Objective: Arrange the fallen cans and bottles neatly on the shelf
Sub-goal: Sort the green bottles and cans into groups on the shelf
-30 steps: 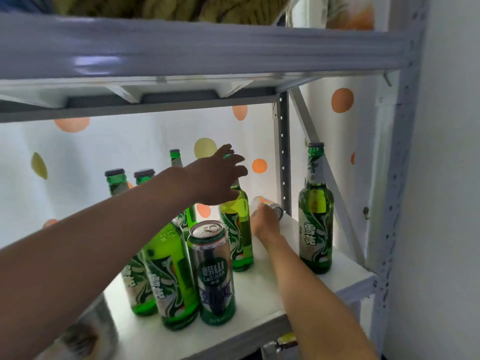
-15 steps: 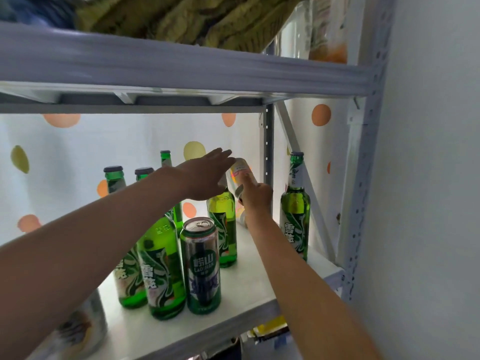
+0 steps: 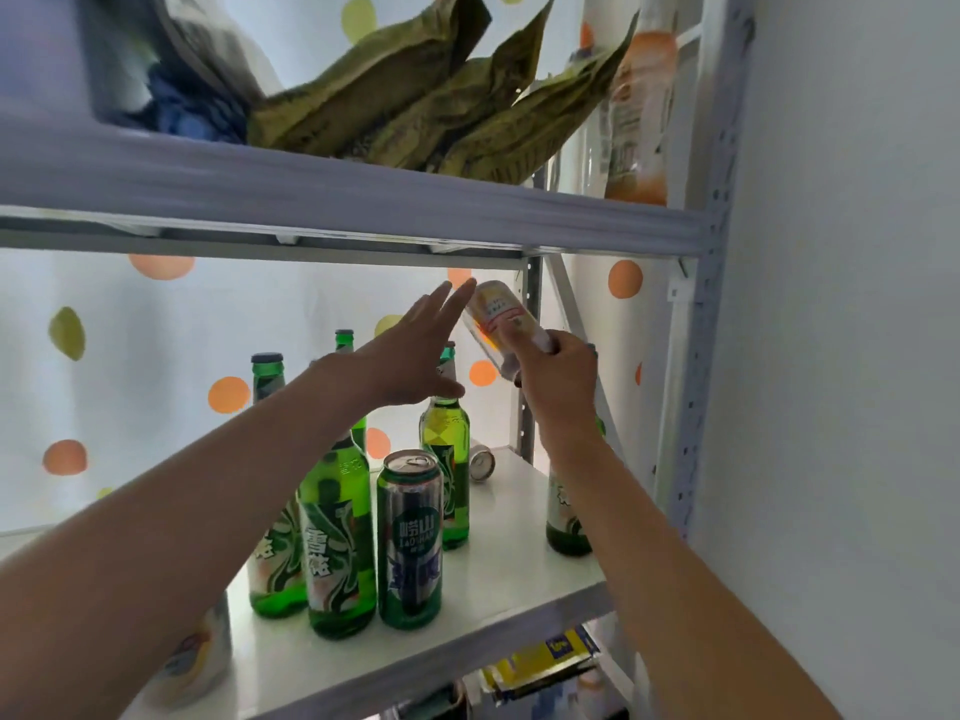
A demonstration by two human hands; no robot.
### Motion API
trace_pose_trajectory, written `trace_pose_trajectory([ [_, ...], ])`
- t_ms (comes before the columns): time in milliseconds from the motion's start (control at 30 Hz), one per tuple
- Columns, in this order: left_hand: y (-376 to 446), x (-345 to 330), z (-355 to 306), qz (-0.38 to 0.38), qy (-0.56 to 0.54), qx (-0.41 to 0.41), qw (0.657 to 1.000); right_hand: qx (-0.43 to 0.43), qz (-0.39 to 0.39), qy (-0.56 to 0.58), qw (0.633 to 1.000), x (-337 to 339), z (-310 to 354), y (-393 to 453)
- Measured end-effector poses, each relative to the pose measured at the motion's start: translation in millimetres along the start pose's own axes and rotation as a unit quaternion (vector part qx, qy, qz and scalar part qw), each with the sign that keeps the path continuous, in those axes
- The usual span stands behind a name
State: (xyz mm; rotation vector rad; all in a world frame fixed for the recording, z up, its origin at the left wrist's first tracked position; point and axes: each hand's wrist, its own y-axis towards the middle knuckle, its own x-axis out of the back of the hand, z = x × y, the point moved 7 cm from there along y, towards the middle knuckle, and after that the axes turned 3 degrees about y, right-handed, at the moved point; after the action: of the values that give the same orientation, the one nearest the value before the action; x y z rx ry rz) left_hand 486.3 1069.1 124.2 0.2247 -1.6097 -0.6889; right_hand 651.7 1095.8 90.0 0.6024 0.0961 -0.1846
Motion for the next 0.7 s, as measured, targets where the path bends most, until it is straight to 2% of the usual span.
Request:
trace_pose_trajectory([
  [200, -22, 7, -37, -0.036, 0.044, -0.077, 0.995, 0.025, 0.061, -0.023, 0.998, 30, 22, -14],
  [333, -29, 5, -45, -0.032, -0.056, -0.071, 0.995, 0.042, 0.077, -0.038, 0.995, 43, 29, -20],
  [433, -37, 13, -51, -0.061, -0.108, -0.032, 0.992, 0.05, 0.085, -0.013, 0.995, 53, 33, -21],
  [567, -57, 12, -56, -0.09, -0.14, 0.039, 0.985, 0.002, 0.109, 0.082, 0.991, 53, 28, -24],
  [700, -71, 10, -64, -0.102, -0.128, 0.076, 0.984, 0.004, 0.116, 0.125, 0.985, 46, 26, -29],
])
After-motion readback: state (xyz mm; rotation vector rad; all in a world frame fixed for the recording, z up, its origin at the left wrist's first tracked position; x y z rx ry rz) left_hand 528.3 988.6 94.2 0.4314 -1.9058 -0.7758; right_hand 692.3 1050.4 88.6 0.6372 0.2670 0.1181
